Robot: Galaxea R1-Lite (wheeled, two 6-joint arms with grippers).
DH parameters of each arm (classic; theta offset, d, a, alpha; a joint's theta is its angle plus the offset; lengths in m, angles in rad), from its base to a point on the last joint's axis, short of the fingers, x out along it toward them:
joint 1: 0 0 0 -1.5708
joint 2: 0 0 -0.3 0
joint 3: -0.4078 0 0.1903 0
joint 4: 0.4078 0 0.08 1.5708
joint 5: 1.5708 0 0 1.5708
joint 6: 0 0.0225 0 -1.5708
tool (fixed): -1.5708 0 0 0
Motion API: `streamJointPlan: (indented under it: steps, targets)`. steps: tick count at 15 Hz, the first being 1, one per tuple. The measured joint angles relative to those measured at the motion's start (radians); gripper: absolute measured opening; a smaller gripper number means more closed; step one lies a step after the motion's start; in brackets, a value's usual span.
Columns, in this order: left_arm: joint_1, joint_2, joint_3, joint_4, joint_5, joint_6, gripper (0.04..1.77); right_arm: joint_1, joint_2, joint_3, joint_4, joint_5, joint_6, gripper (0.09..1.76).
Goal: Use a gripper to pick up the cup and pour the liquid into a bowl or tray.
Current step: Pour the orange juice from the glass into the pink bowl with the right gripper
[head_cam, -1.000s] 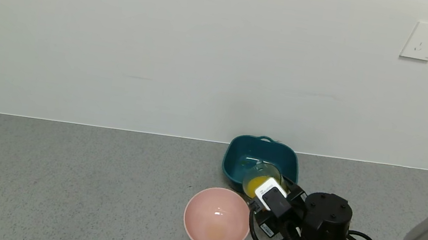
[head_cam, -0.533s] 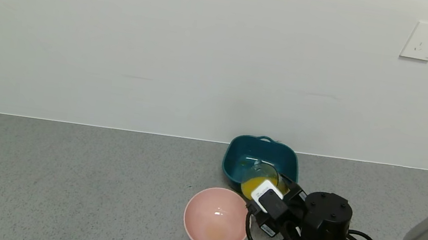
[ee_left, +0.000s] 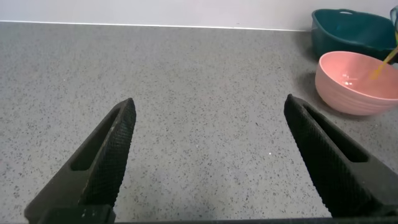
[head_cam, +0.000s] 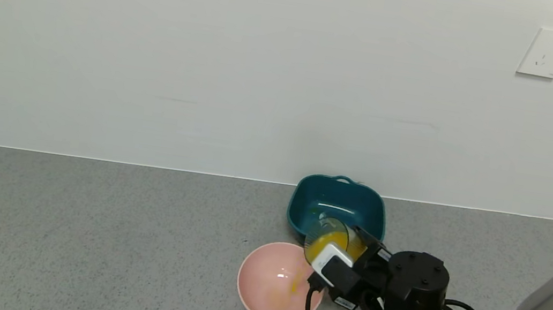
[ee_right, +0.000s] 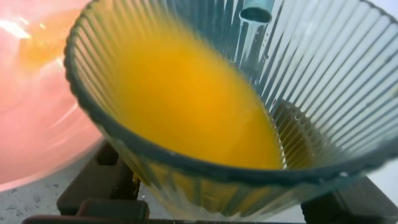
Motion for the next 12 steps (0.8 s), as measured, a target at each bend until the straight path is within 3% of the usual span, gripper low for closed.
streamJointPlan:
  steps: [12]
  targets:
    - [0.000,0.000,0.000,0.000,0.000,0.000,1.72,0.003,0.012,0.006,0.000,-0.005,-0.244,1.38]
